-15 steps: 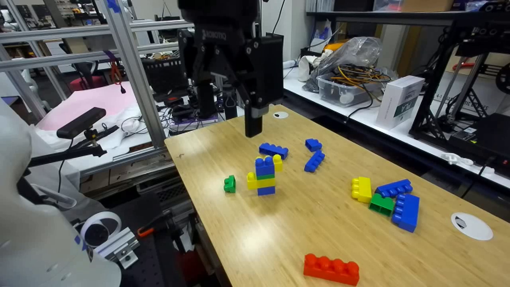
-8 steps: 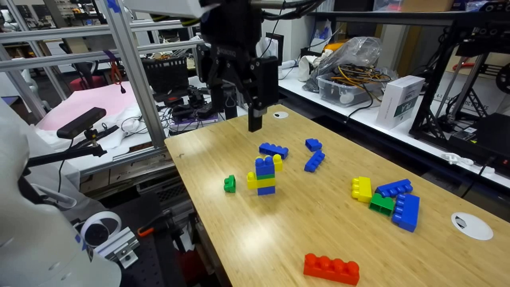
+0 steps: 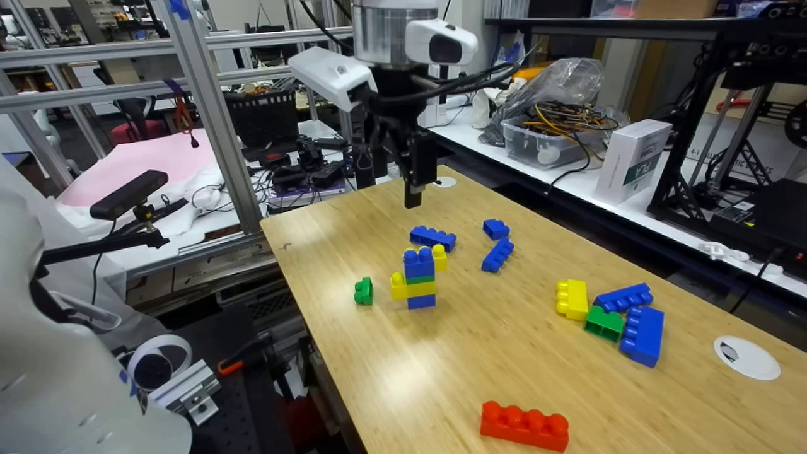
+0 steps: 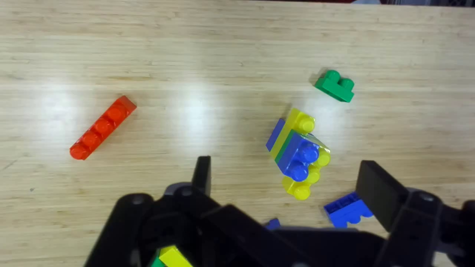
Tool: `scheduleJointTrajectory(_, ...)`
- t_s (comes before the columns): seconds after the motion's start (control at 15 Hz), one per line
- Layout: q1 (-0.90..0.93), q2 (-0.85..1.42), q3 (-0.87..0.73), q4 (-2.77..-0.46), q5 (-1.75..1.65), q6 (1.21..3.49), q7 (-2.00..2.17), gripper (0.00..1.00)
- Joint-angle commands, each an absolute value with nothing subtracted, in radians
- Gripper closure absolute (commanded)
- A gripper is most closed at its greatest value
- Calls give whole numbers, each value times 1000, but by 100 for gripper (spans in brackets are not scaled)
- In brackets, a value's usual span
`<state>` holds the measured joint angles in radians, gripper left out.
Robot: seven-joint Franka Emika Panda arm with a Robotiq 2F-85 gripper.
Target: Take the green block on the right then place it at the top of the slack of blocks
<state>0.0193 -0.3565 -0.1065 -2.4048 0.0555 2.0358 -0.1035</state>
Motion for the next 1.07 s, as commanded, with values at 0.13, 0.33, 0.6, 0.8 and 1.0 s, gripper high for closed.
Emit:
scheduleJointTrajectory(0.13, 11, -231, 9, -2419, 47, 2171, 165, 0)
scheduleJointTrajectory(0.33, 31, -165, 61, -2446, 35, 2196, 258, 0)
scheduleJointTrajectory(0.6, 63, -127, 89, -2457, 52, 2171, 262, 0)
scheduleJointTrajectory(0.8, 75, -104, 97, -2456, 52, 2173, 265, 0)
scheduleJointTrajectory(1.0, 72, -105, 93, -2454, 52, 2173, 265, 0)
